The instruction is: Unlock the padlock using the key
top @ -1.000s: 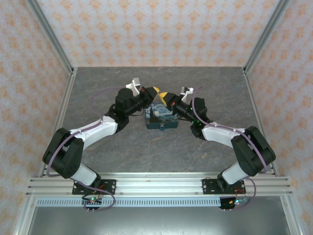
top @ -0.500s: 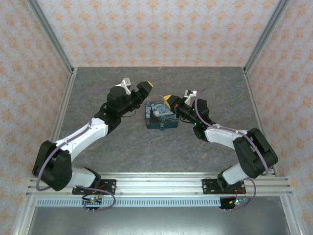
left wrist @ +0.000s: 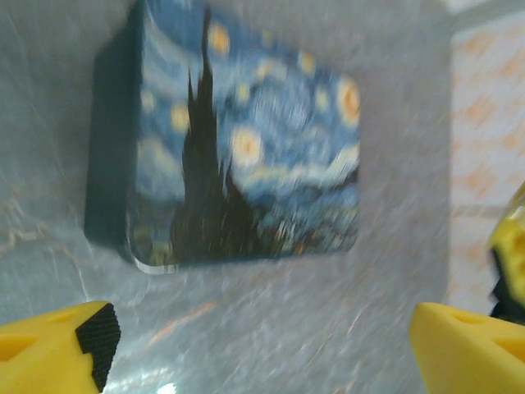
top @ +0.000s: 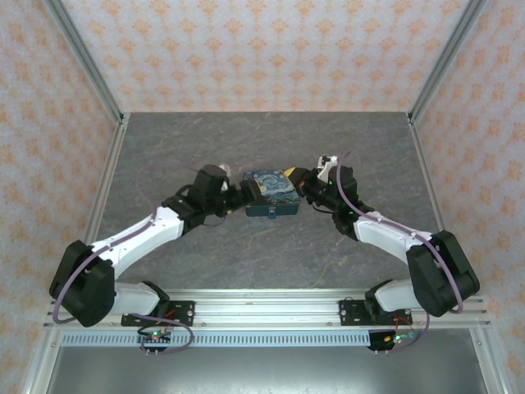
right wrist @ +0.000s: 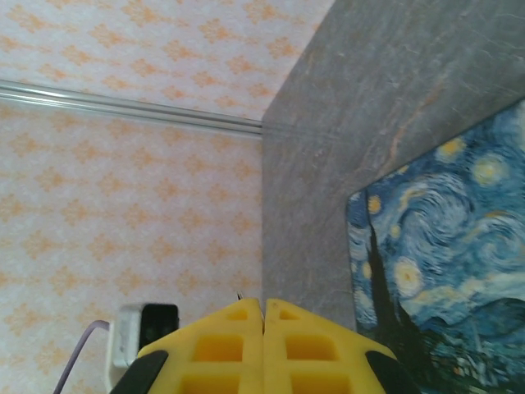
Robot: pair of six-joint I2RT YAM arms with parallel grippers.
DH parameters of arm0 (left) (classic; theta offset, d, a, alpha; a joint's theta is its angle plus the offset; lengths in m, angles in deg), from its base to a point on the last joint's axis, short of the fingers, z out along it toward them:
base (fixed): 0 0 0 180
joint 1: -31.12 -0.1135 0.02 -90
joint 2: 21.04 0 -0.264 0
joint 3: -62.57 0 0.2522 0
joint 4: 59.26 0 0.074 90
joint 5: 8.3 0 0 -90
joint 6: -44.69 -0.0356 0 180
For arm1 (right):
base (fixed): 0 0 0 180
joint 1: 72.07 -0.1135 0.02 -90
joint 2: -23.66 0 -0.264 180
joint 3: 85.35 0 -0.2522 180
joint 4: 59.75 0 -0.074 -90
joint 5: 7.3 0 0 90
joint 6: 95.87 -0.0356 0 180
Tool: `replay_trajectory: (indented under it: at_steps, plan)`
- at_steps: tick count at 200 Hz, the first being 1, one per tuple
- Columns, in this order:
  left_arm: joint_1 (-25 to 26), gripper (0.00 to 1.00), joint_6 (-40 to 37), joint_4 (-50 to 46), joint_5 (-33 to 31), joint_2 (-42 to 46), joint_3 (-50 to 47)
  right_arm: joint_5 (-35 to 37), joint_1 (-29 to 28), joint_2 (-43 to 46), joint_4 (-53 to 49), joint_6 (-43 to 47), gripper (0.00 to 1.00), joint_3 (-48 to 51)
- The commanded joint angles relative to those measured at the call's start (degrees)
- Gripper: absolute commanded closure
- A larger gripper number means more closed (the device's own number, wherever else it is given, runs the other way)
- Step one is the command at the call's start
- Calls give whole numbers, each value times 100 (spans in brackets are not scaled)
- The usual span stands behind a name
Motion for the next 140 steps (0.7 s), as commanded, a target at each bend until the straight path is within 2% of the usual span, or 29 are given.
replay_trajectory:
  at_steps: [1, 45, 83, 140]
  plan:
    - [451, 10, -537, 316, 172, -93, -310, 111, 28, 185, -178, 122, 100, 134]
    - [737, 10, -1358, 873, -61, -142, -647, 222, 52, 366, -381, 156, 100, 171]
    - [737, 21, -1900, 1107, -35, -321, -758, 237, 54, 262, -271, 133, 100, 208]
    - [732, 28, -2335, 1426, -181, -931, -650, 229, 107, -30, -124, 165, 100, 220]
